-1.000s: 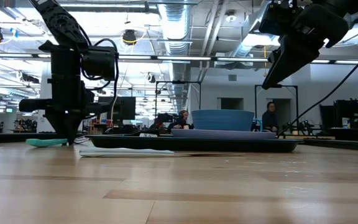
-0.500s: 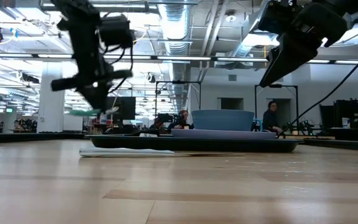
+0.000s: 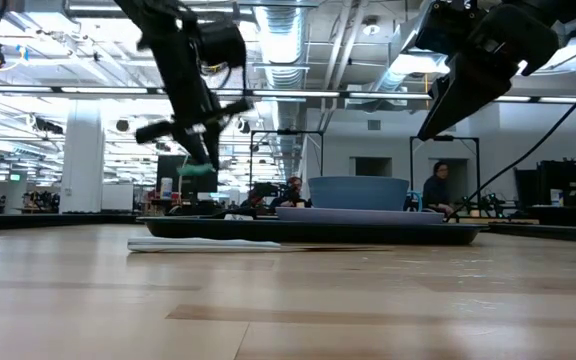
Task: Set up tray
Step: Put the light blue spoon to the right of the blue fork on the black napkin
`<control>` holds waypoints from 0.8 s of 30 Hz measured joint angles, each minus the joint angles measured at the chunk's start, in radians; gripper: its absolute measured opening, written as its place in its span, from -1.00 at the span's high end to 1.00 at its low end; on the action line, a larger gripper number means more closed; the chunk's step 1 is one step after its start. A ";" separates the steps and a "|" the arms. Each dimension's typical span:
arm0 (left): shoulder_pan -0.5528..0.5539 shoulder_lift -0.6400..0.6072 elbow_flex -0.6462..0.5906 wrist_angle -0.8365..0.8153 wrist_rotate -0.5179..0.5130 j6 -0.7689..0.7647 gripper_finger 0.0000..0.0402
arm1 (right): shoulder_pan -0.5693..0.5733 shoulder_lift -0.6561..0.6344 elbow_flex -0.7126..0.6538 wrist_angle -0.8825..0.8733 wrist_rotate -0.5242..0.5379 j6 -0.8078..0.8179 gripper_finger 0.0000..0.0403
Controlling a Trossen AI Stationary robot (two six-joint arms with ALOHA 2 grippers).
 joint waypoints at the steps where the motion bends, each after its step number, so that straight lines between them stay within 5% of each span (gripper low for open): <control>1: 0.007 0.023 0.004 0.014 0.005 0.001 0.85 | 0.000 0.000 0.000 0.000 0.000 0.000 0.33; 14: 0.070 0.263 0.117 0.108 0.040 -0.025 0.84 | 0.000 0.000 0.000 -0.017 -0.001 0.000 0.34; 24: 0.069 0.296 0.155 0.065 0.002 -0.065 0.82 | 0.000 0.000 0.000 -0.020 -0.001 0.001 0.34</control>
